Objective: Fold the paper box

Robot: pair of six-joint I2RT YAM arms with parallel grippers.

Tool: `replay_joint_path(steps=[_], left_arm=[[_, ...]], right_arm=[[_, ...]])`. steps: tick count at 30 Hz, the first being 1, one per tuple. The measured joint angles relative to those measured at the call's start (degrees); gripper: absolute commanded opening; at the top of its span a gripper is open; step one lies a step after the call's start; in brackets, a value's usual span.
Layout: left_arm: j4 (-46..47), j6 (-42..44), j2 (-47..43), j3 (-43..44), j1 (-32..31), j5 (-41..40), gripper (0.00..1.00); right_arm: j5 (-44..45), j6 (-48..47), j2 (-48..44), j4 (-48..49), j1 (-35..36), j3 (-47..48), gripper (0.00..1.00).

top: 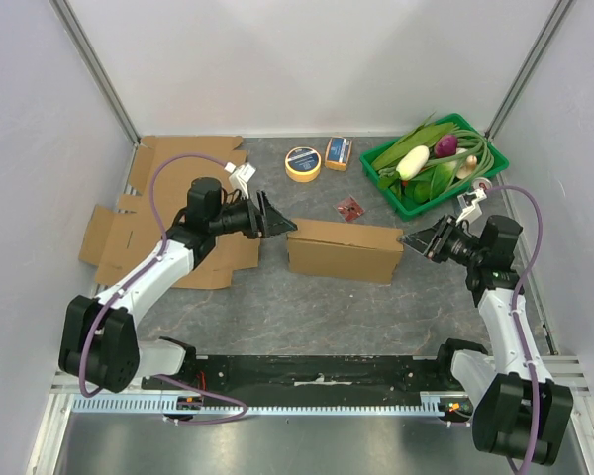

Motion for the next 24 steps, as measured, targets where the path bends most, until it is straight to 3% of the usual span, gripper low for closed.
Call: replay_joint_path(steps=[4,11,14,18,22,24], left_arm=[[-6.7,0.0,2.2,0.8,2.2,-0.2,0.79],[-7.7,-1.2,5.0,0.3,5.6,6.1,0.77],[-5.1,-2.5,5.1,-1.4,5.9,8.7,0.7],[-1.5,-4.7,5.0,-3.7,6.0,11.1,0.41],[4.9,-6.6,3.5,-6.8,5.7,11.4,0.38],[7.0,-7.0,2.5,-8.3,5.6,10.8,0.42]], right_arm=[[-0.7,-0.9,1.1,-3.1,-0.1,1.2,0.48],[-1.8,-0.6,1.6,-5.6,-0.1,1.6,0.47],[-2.4,-0.4,2.1,-5.6,-0.1,1.7,0.44],[-2.8,0.3,2.5,-4.9,-0.1,1.7,0.37],[-2.6,0.9,2.7,-4.0,0.0,1.2,0.35],[-2.4,1.3,2.7,-3.3,0.0,0.9,0.38]])
